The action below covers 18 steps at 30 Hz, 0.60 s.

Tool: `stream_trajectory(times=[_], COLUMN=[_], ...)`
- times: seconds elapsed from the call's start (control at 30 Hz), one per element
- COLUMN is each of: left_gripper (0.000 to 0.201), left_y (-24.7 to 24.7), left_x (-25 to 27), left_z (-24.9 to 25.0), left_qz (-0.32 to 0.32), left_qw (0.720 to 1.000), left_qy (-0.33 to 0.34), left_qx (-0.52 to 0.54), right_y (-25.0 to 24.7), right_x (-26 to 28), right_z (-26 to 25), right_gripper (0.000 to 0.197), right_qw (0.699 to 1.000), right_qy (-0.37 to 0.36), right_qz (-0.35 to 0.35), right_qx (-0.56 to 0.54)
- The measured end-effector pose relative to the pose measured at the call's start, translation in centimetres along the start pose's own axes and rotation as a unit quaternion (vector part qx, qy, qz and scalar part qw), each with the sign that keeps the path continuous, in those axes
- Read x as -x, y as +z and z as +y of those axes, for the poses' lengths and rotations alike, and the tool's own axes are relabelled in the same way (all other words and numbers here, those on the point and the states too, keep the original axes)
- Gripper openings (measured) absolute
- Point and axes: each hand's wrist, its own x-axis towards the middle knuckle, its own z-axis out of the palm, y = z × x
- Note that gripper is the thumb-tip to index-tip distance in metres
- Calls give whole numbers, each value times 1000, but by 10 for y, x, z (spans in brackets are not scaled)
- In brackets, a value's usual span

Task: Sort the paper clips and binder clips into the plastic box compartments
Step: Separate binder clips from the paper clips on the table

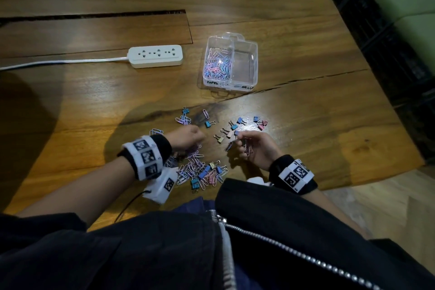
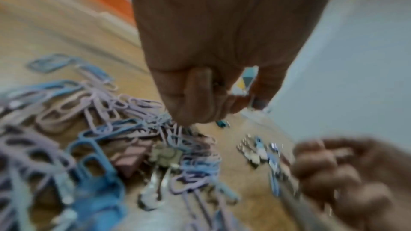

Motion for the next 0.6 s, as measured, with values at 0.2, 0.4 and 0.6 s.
stream_trajectory(times=[0.2,0.4,0.6], left_gripper=[27,27,52], left_y=[-24,-22,-5], left_x=[9,8,20], left_z=[-3,-5,-13], left_qz=[-43,28,90], left_qw=[887,967,923], left_qy=[1,-42,33], left_qx=[459,250,-372], right_y=[19,23,25], right_x=[-4,-6,-8], right_z=[4,10,11], right_gripper=[25,16,11], right_qw=[924,770,747], right_qy=[-83,-118,-105], right_qz=[102,132,88], right_qx=[358,613,650])
